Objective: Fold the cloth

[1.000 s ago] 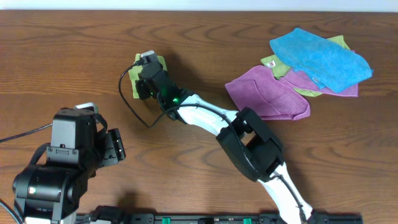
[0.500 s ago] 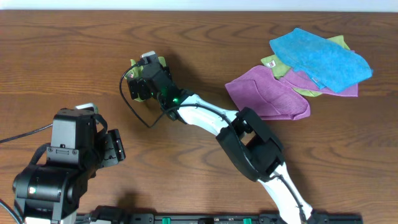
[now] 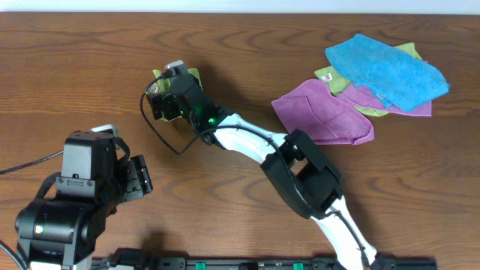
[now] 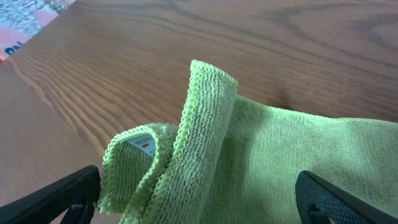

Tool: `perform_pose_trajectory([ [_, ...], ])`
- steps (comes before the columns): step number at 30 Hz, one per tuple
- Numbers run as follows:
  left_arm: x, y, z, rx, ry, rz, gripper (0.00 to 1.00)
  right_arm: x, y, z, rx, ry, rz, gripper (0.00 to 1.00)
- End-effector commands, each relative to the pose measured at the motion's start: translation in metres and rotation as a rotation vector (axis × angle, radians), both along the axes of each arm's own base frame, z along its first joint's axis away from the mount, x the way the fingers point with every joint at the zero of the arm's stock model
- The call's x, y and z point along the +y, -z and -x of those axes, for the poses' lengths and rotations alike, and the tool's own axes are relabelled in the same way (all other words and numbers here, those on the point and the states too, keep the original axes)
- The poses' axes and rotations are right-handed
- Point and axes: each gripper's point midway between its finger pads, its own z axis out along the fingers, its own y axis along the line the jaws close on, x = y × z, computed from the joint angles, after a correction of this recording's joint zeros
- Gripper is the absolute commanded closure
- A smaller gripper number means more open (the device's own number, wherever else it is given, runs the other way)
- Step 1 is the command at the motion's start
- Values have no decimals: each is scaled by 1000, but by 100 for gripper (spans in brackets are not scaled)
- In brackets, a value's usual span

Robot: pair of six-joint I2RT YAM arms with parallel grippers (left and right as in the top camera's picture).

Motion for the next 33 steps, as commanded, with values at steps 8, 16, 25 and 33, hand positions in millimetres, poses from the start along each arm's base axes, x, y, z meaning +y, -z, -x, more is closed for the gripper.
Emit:
perform_pose_trajectory([
  [8,1,1,2,3,-7,1,22,11,-47,3,-18,-27,-76,1],
  [16,1,1,2,3,-6,2,22,5,-49,18,44,-67,-27,1],
  [25,1,1,2,3,-6,2,23,8,-54,26,38,-115,-13,1],
  [33,-7,1,-3,-3,19,34,14,-37,-57,-6,8,101,82,1],
])
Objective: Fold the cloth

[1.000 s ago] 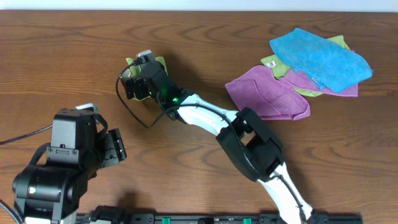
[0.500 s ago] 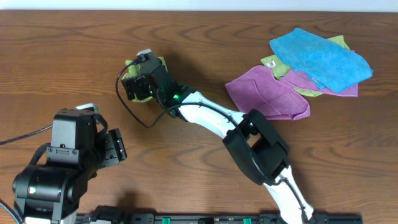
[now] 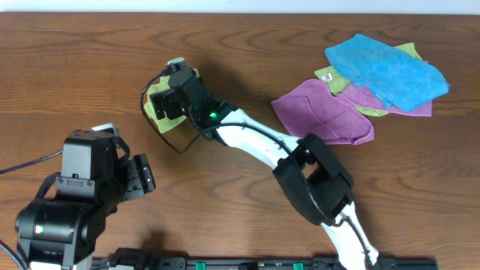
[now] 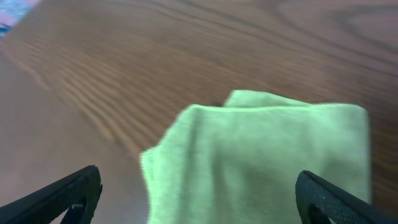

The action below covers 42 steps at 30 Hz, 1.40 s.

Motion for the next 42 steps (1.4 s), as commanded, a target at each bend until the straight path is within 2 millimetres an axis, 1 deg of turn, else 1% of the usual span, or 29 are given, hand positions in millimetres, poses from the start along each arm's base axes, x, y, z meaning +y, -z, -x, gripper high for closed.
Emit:
perform_pose_trajectory([
  [1,-3,4,-1,13,13,13,13,-22,-43,-18,-55,86,-7,1],
  [4,-5,11,-7,38,18,15,13,-47,-50,-18,-13,114,39,1],
  [7,-13,19,-14,52,43,42,14,-76,-48,-14,52,144,111,1],
  [10,-22,25,-26,47,71,78,14,-114,-42,-8,122,201,210,1],
  [14,-27,31,-35,54,82,96,15,-164,-45,2,204,296,313,1],
  [18,-29,39,-37,88,93,90,18,-211,-58,25,268,355,435,1],
  [20,-31,40,-37,88,105,75,19,-228,-68,39,287,368,485,1],
  [22,-32,40,-37,84,112,61,19,-238,-80,51,286,365,512,1],
  [25,-28,40,-37,83,103,37,19,-253,-104,62,265,383,520,1],
  [28,-28,40,-37,83,102,36,19,-271,-130,67,217,376,523,1],
  [30,-28,40,-37,84,102,36,20,-289,-145,69,189,377,519,1],
  [33,-28,39,-37,79,102,36,20,-318,-160,76,174,382,505,1],
  [35,-28,39,-37,77,102,36,20,-340,-166,82,169,397,484,1],
  [37,-28,37,-36,71,103,38,20,-364,-168,89,164,419,455,1],
  [40,-28,37,-36,70,102,38,20,-401,-161,104,162,489,382,1],
  [42,-28,37,-36,71,96,41,20,-425,-153,115,159,540,336,1],
])
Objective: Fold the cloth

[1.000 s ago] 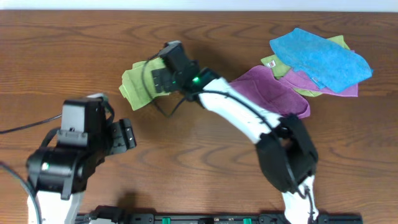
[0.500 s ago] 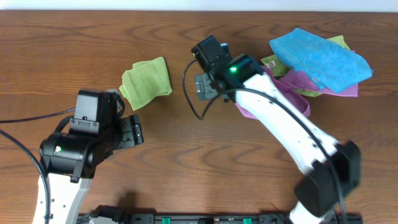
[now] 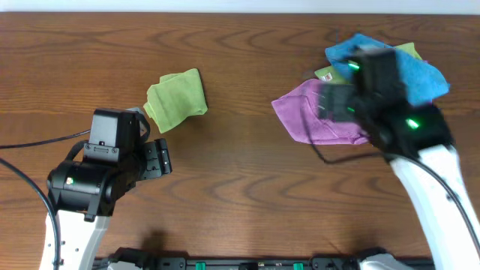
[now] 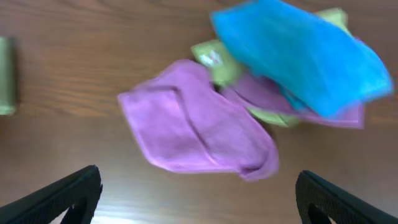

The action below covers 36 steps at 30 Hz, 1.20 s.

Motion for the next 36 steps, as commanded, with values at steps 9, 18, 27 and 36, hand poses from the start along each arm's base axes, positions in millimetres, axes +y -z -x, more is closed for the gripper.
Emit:
perform_pose_trajectory([
  [9,2,1,2,-1,-2,-15,20,-71,49,103,-90,146,-215,1],
  [18,2,1,2,-2,2,-17,20,-59,65,144,-162,147,-249,1],
  [27,3,1,1,-3,11,-23,23,-67,86,147,-94,251,-281,1],
  [36,4,1,0,-13,21,-34,25,-62,140,135,-66,82,-193,1],
])
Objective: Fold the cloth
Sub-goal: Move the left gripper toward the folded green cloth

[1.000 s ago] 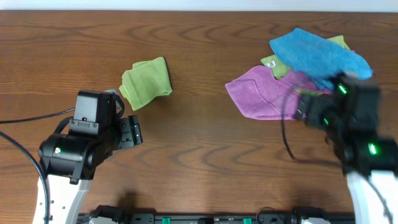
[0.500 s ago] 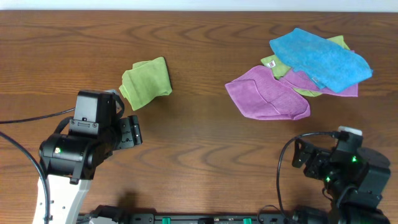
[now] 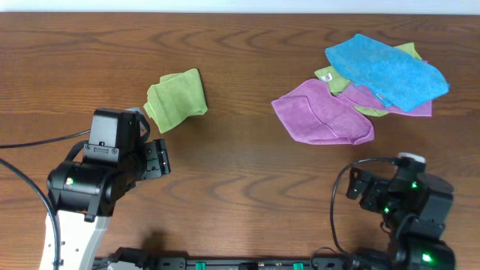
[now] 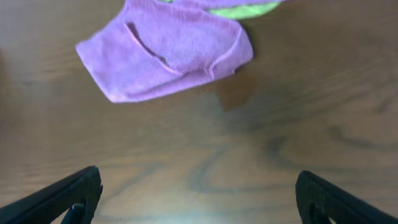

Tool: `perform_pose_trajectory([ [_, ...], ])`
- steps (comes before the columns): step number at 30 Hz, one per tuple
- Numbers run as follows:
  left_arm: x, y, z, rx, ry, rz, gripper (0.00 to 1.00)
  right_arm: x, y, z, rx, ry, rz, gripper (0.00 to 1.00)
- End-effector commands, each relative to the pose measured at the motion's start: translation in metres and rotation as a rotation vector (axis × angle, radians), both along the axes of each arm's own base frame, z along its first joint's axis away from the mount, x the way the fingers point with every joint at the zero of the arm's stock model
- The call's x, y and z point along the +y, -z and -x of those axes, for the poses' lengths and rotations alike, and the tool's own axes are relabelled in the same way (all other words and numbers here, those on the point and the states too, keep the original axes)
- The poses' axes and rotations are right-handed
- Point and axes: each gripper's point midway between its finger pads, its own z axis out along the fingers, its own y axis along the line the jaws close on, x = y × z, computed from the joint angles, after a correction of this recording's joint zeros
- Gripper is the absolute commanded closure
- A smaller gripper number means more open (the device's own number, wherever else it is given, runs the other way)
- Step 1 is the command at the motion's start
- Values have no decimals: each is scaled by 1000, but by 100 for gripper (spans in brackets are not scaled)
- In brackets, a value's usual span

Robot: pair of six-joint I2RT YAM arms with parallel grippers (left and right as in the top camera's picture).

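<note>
A green cloth (image 3: 177, 99) lies folded into a small, slightly skewed rectangle on the wooden table (image 3: 240, 172), left of centre, with nothing touching it. My left gripper (image 3: 155, 159) hovers just in front of it, and its jaws are too dark to read. At the front right edge, my right gripper (image 3: 362, 189) is far from the green cloth. In the right wrist view this right gripper (image 4: 199, 198) is open over bare wood, and its fingertips (image 4: 78, 190) stand wide apart.
A loose pile of cloths lies at the back right: a purple cloth (image 3: 322, 114) in front, a blue cloth (image 3: 386, 69) on top, another purple one and a green one beneath. The purple cloth (image 4: 165, 53) shows ahead of the right gripper. Black cables trail from both arms.
My right arm has moved from over the pile of cloths back to the table's front right edge. The purple cloth now sits farther ahead in its wrist view. The left arm and the green cloth are unchanged.
My right gripper stood open at the green cloth, whose edge stood up in a fold. Then the cloth lay flat and folded under it. Later the right arm was over the right-hand pile and the left arm had come nearer the cloth. Now the right arm is at the front.
</note>
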Motion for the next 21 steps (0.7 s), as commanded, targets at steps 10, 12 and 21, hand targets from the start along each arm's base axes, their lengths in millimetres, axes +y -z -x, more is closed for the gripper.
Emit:
perform_pose_trajectory([
  [10,3,1,1,-5,13,-29,25,6,48,10,80,-161,96,1],
  [12,3,1,0,-7,17,-32,25,6,52,11,87,-188,119,1],
  [21,14,20,-17,-27,-3,-106,17,5,56,7,70,-195,132,1],
])
